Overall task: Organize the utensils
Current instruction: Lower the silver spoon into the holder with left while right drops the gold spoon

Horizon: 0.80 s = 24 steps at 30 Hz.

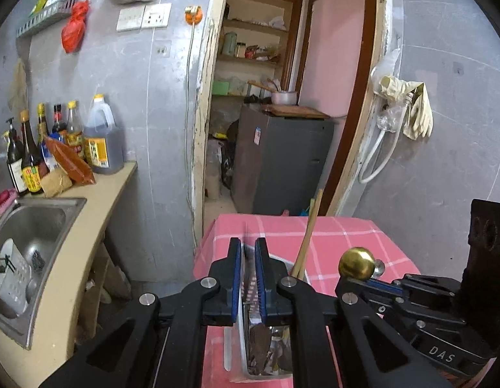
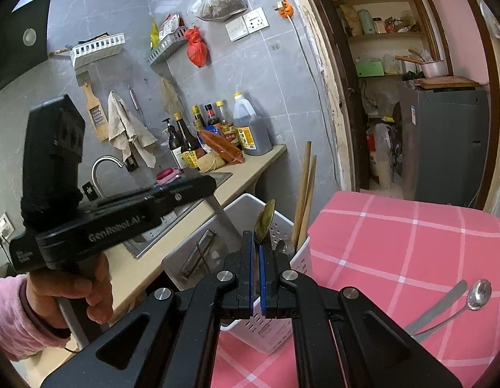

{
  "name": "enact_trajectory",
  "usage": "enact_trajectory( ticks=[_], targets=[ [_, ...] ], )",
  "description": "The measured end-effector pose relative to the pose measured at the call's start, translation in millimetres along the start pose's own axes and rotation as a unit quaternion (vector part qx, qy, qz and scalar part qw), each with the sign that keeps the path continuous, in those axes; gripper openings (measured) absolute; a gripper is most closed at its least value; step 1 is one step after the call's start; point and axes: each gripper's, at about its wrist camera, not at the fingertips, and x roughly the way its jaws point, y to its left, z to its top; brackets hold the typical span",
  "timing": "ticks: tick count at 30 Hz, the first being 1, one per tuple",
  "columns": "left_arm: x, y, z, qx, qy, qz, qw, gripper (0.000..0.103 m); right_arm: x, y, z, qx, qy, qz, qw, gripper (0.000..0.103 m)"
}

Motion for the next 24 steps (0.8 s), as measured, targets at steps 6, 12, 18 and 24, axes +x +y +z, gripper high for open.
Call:
enact_trajectory(
  ticks=[6, 12, 18, 24],
  targets=[
    [-3.8, 9.8, -1.0, -0.03, 0.005, -0.019, 0.9994, 0.009, 0.5, 1.7, 0.3, -0.002, 0.005, 0.002, 1.0, 0.004],
    [-12.9, 17.1, -1.7, -0.057, -0.009, -0.028, 0.9979, 0.014, -6.0, 0.6, 3.0, 0.007, -0.005, -0.002, 1.0, 0.035],
    [-27.0, 18.1, -3.6, -0.07, -0.039, -0.014, 0.9967, 0.047, -35.1, -6.6, 8.1, 0.016, -0.045, -0.054, 0.997, 0.052],
    [-45.0, -2.0, -5.8, -0.052, -0.079, 0.024, 0.9952, 0.093, -74.9, -18.6, 10.6, 0.021, -0.081, -0.122, 0.989, 0.082]
  ],
)
